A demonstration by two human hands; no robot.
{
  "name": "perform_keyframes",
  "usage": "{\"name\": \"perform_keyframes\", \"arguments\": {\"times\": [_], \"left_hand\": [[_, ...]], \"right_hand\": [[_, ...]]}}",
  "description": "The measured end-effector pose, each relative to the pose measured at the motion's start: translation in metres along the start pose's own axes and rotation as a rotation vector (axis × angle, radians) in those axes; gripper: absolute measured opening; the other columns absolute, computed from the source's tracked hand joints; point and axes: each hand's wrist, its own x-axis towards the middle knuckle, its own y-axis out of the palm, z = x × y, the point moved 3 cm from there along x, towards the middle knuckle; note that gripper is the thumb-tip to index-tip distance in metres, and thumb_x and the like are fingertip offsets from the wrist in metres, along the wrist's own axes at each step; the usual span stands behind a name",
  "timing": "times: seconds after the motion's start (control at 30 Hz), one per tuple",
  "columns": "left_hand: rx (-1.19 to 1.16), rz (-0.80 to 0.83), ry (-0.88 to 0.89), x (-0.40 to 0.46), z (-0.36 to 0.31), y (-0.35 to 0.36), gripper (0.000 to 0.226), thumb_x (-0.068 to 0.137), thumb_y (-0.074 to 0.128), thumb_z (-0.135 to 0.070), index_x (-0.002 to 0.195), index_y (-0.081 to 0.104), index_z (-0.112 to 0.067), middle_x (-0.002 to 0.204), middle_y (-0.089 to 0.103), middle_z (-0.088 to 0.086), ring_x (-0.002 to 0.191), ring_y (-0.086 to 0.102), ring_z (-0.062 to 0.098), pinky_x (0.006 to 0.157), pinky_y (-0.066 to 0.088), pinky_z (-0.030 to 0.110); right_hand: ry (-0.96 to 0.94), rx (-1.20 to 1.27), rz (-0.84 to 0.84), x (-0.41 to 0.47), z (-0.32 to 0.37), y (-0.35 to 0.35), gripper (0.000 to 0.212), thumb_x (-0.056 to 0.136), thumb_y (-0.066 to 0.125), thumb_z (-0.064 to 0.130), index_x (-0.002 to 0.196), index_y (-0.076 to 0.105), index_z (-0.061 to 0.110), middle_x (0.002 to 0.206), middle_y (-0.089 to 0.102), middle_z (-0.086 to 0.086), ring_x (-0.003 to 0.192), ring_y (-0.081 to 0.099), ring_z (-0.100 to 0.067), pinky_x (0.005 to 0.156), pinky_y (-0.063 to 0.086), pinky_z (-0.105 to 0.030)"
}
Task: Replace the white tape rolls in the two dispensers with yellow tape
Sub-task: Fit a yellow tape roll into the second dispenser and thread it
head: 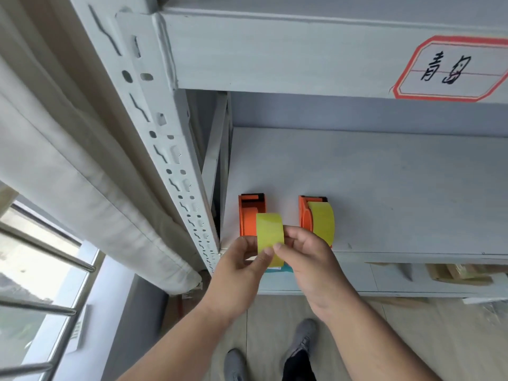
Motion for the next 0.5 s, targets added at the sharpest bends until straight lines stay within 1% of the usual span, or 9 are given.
{"name": "perform_keyframes", "arguments": {"times": [0.07, 0.1, 0.17, 0.23, 0.27, 0.33, 0.37, 0.43, 0.5], "left_hand": [[-0.075, 0.031, -0.015, 0.008, -0.003, 0.002, 0.010, 0.104, 0.063, -0.013, 0.111, 0.070, -0.012, 0.104, 0.080, 0.005, 0.099, 0.073, 0.017, 0.094, 0.056, 0.033], [-0.097, 0.050, -0.020, 0.013, -0.005, 0.001, 0.011, 0.103, 0.061, -0.009, 0.109, 0.070, -0.009, 0.098, 0.077, 0.010, 0.094, 0.071, 0.015, 0.090, 0.055, 0.029], [-0.102, 0.065, -0.031, 0.020, -0.011, -0.005, 0.014, 0.090, 0.058, -0.014, 0.095, 0.070, -0.009, 0.083, 0.070, 0.004, 0.079, 0.064, 0.008, 0.074, 0.050, 0.014], [-0.085, 0.032, -0.030, 0.027, -0.019, -0.010, 0.020, 0.077, 0.051, -0.020, 0.081, 0.068, -0.010, 0.073, 0.062, -0.006, 0.066, 0.055, 0.003, 0.058, 0.043, 0.009], [-0.074, 0.012, -0.026, 0.030, -0.022, -0.011, 0.021, 0.075, 0.049, -0.020, 0.078, 0.068, -0.009, 0.069, 0.060, -0.008, 0.062, 0.053, 0.003, 0.055, 0.041, 0.010], [-0.039, 0.000, -0.022, 0.039, -0.028, -0.009, 0.022, 0.080, 0.050, -0.018, 0.077, 0.068, -0.006, 0.063, 0.059, -0.011, 0.060, 0.052, 0.003, 0.054, 0.042, 0.014], [-0.026, 0.003, -0.012, 0.044, -0.032, -0.007, 0.022, 0.082, 0.050, -0.017, 0.075, 0.068, -0.006, 0.062, 0.059, -0.010, 0.060, 0.051, 0.005, 0.056, 0.042, 0.017], [0.005, 0.013, 0.020, 0.053, -0.040, -0.004, 0.024, 0.076, 0.048, -0.018, 0.070, 0.066, -0.004, 0.067, 0.058, -0.001, 0.063, 0.050, 0.009, 0.056, 0.041, 0.018], [0.039, 0.041, 0.046, 0.060, -0.044, -0.002, 0.026, 0.072, 0.045, -0.019, 0.069, 0.063, -0.001, 0.070, 0.056, 0.003, 0.062, 0.047, 0.010, 0.053, 0.039, 0.017]], "right_hand": [[0.042, -0.015, 0.036, -0.001, 0.000, -0.004, 0.030, 0.099, 0.059, -0.004, 0.109, 0.076, 0.019, 0.101, 0.084, 0.002, 0.096, 0.077, -0.007, 0.081, 0.058, -0.018], [0.050, -0.064, 0.030, -0.001, 0.001, -0.008, 0.027, 0.099, 0.061, -0.001, 0.106, 0.078, 0.020, 0.100, 0.084, 0.001, 0.097, 0.078, -0.011, 0.087, 0.061, -0.025], [0.010, -0.231, -0.124, 0.004, 0.003, -0.028, 0.022, 0.093, 0.067, 0.002, 0.094, 0.079, 0.021, 0.087, 0.083, 0.004, 0.088, 0.079, -0.014, 0.090, 0.062, -0.040], [-0.075, -0.413, -0.272, 0.011, 0.013, -0.050, 0.023, 0.091, 0.067, 0.004, 0.098, 0.079, 0.022, 0.087, 0.081, 0.012, 0.086, 0.075, -0.005, 0.087, 0.058, -0.037], [-0.109, -0.488, -0.243, 0.016, 0.018, -0.054, 0.027, 0.094, 0.064, 0.005, 0.108, 0.077, 0.024, 0.100, 0.080, 0.015, 0.097, 0.073, -0.002, 0.093, 0.055, -0.033], [-0.051, -0.526, 0.025, 0.025, 0.023, -0.052, 0.039, 0.101, 0.057, 0.006, 0.132, 0.068, 0.026, 0.130, 0.069, 0.016, 0.124, 0.063, -0.003, 0.109, 0.046, -0.025], [0.025, -0.490, 0.173, 0.028, 0.022, -0.048, 0.039, 0.104, 0.054, 0.006, 0.137, 0.066, 0.025, 0.134, 0.068, 0.014, 0.129, 0.061, -0.004, 0.111, 0.043, -0.023], [0.110, -0.410, 0.346, 0.031, 0.017, -0.043, 0.032, 0.107, 0.053, 0.009, 0.129, 0.072, 0.020, 0.125, 0.077, 0.000, 0.123, 0.068, -0.011, 0.107, 0.048, -0.026], [0.092, -0.367, 0.355, 0.032, 0.013, -0.043, 0.023, 0.106, 0.055, 0.008, 0.118, 0.074, 0.015, 0.110, 0.079, -0.006, 0.104, 0.072, -0.011, 0.095, 0.053, -0.024]]}}
